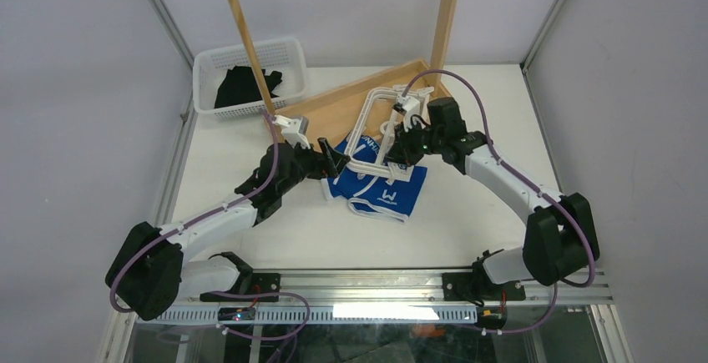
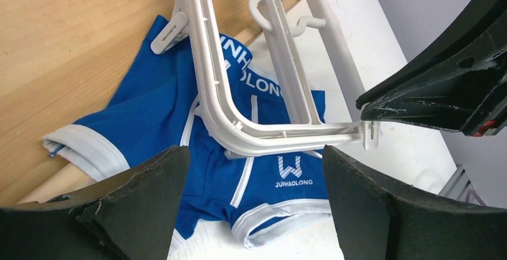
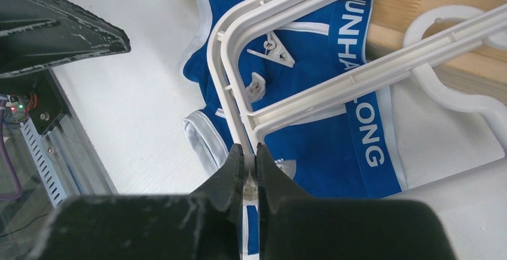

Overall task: Clip the underwear to the hanger
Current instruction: Clamp the underwear onto the hanger.

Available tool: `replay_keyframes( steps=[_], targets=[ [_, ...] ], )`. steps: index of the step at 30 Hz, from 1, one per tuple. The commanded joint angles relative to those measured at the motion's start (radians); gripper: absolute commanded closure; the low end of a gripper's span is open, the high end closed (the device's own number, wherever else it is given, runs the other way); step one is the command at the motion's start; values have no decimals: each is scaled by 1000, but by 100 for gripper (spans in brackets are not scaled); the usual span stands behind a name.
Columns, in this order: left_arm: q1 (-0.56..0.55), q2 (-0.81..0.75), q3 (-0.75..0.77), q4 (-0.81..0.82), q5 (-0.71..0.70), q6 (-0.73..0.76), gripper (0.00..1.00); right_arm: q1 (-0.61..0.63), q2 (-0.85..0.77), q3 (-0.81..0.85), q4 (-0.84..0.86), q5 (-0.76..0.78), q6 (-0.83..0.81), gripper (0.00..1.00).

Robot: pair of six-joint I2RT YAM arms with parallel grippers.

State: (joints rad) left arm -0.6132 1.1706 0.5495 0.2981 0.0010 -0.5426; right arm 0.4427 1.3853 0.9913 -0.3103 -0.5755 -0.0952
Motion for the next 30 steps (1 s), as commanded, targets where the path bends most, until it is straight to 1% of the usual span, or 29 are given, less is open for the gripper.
replay_keyframes(
  steps=[1,8,13,18,23,27,30],
  targets=[
    [10,18,3,0,19,-43,17,16,20,60,10,-13,36,100],
    [10,85,-24,52,110,-57,19,34,52,121,-76,35,23,100],
    [9,145,-38,147,176,-92,19,49,86,184,-163,61,10,100],
    [9,225,-32,238,235,-115,19,85,111,231,-237,132,-4,100],
    [9,309,-42,366,288,-156,18,102,101,209,-233,179,1,100],
    [9,332,-42,418,279,-189,17,102,83,170,-210,193,5,100],
    [10,280,-55,393,219,-191,16,102,68,133,-179,198,14,100]
  ],
)
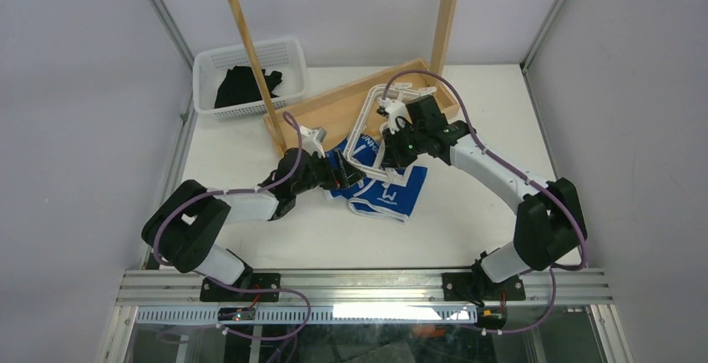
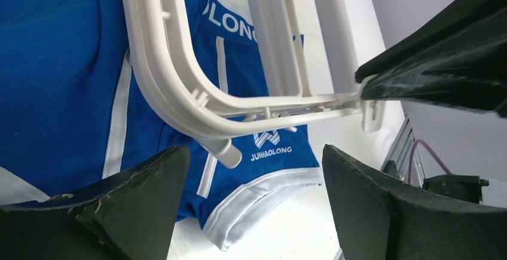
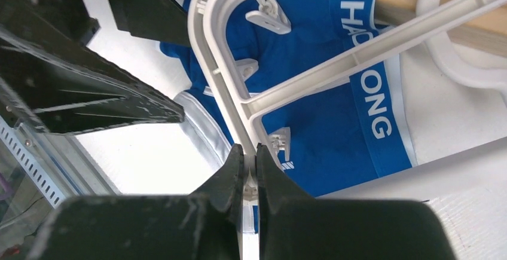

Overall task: Clip the underwear to the hanger
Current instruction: Clamp the underwear onto the hanger.

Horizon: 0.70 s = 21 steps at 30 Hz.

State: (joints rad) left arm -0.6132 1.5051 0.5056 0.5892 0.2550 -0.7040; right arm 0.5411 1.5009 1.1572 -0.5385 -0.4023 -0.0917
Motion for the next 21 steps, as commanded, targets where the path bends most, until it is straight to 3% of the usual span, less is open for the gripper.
replay_keyframes(
  steps=[1,8,21],
  targets=[
    [9,-84,-9,72,-66,-19,16,4,-52,-44,62,28,14,100],
    [9,-220,59,-165,-226,72,12,3,-101,-149,198,72,79,100],
    [10,-18,151,-152,-139,96,14,3,-110,-213,268,98,105,100]
  ],
)
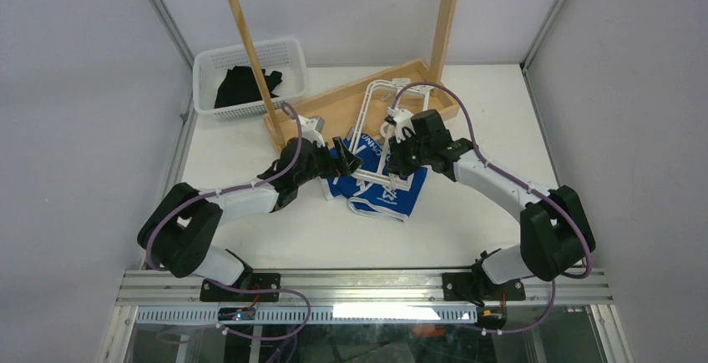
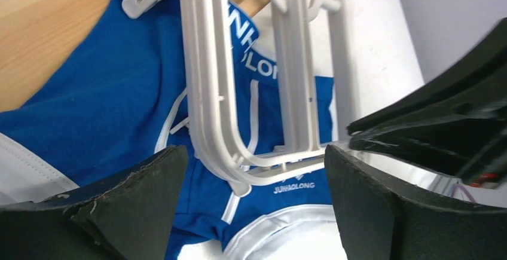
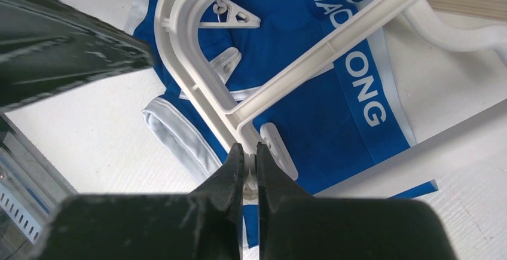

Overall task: Clip the underwear to the hanger
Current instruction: Clamp the underwear onto the hanger.

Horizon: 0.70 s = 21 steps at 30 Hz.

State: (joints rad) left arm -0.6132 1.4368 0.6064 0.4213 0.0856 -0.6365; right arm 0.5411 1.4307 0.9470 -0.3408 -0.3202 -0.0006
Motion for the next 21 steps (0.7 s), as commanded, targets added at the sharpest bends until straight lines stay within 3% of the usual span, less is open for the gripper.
replay_keyframes(
  steps=[1,21],
  targets=[
    [9,63,55,17,32,30,14,3,-43,-6,73,18,15,100],
    [9,74,77,68,113,49,20,4,-43,-23,92,12,18,100]
  ],
)
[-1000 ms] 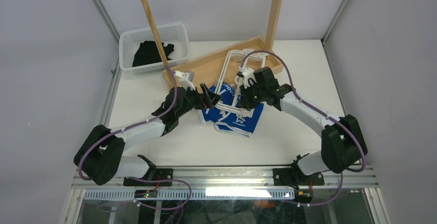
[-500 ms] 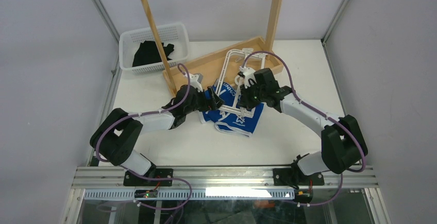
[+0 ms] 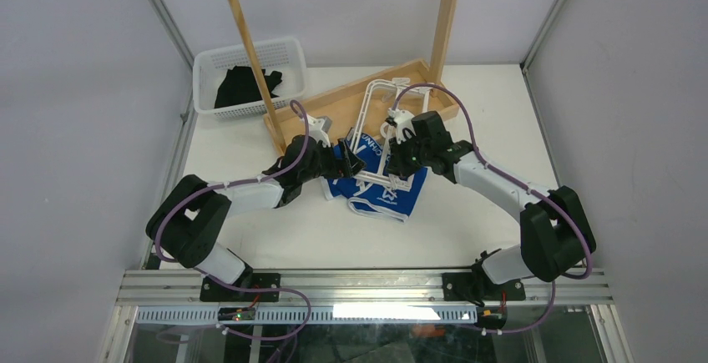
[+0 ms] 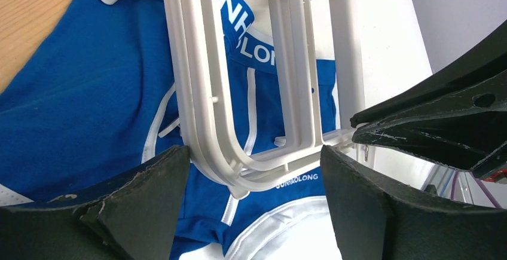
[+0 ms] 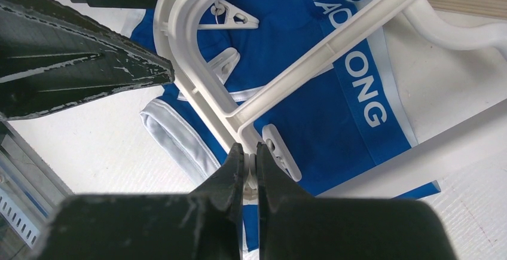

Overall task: Clip the underwear to the hanger
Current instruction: Clamp the underwear onto the hanger.

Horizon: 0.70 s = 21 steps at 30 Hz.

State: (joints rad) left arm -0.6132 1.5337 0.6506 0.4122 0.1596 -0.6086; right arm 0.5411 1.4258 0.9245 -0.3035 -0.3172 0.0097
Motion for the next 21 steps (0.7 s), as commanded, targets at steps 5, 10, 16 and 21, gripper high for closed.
replay_keyframes(
  steps=[5,10,16,21],
  targets=[
    [9,-51,26,77,36,26,20,3,-35,0,60,7,9,100],
    [9,-35,30,77,44,24,23,2,-40,-5,81,-6,18,100],
    [10,-8,56,76,26,34,42,3,-21,41,79,-58,21,100],
    [17,33,120,65,20,52,58,3,11,95,40,-88,18,100]
  ],
)
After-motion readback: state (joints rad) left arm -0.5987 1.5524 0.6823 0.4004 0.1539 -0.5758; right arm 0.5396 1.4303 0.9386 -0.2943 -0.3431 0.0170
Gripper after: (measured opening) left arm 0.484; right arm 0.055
